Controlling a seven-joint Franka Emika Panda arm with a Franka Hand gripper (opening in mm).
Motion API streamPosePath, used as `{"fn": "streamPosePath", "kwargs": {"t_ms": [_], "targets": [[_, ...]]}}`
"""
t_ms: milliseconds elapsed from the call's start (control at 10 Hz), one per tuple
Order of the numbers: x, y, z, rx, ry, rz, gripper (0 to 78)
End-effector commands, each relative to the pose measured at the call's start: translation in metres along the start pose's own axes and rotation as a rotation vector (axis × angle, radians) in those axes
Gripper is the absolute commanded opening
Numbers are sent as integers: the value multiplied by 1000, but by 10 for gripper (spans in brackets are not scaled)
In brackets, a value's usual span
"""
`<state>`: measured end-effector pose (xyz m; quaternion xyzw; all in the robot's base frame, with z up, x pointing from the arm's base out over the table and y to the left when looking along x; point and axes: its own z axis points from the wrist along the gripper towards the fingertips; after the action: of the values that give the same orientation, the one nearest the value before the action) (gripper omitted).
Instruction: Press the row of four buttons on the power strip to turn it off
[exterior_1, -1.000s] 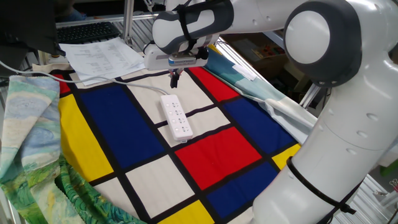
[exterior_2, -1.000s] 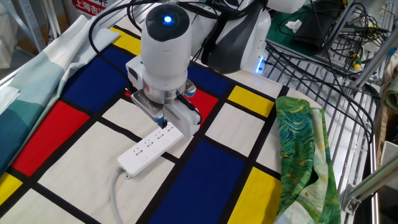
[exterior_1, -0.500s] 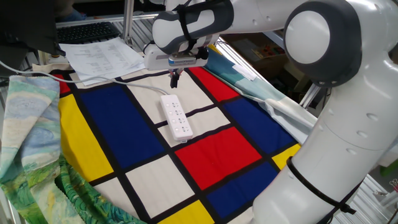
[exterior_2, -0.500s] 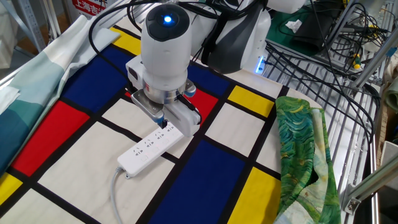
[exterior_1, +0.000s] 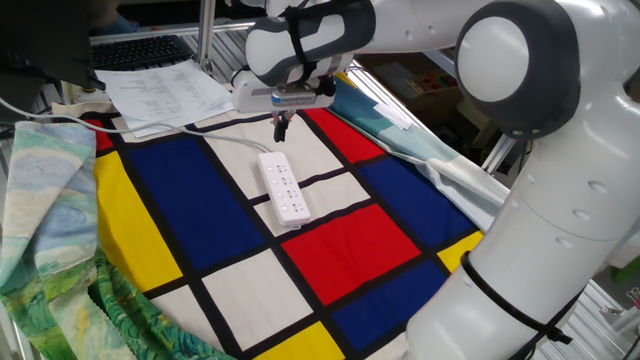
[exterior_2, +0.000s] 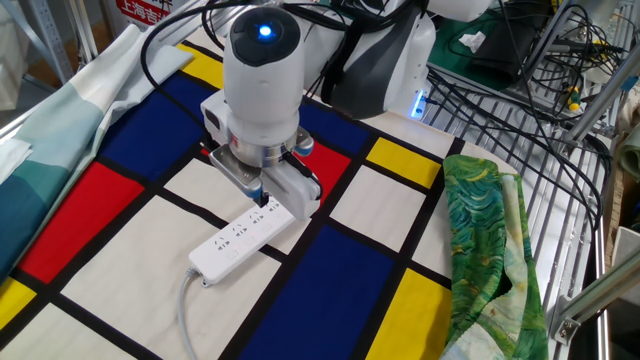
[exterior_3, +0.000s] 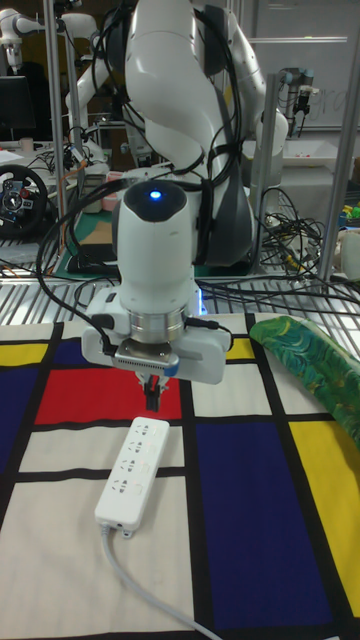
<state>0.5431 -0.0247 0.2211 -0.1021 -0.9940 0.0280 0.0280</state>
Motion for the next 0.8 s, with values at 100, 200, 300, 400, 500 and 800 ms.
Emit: {"fn": "streamPosePath", "kwargs": {"t_ms": [100,200,300,400,500,800], "targets": [[-18,-2,24,-2,-27,-35,0],[-23,-1,33,8,-42,-49,0],[-26,-1,37,19,-46,-56,0],[-33,-1,43,41,-43,-81,0],[-37,-1,46,49,-43,-103,0],[-48,-5,56,117,-47,-163,0]]}}
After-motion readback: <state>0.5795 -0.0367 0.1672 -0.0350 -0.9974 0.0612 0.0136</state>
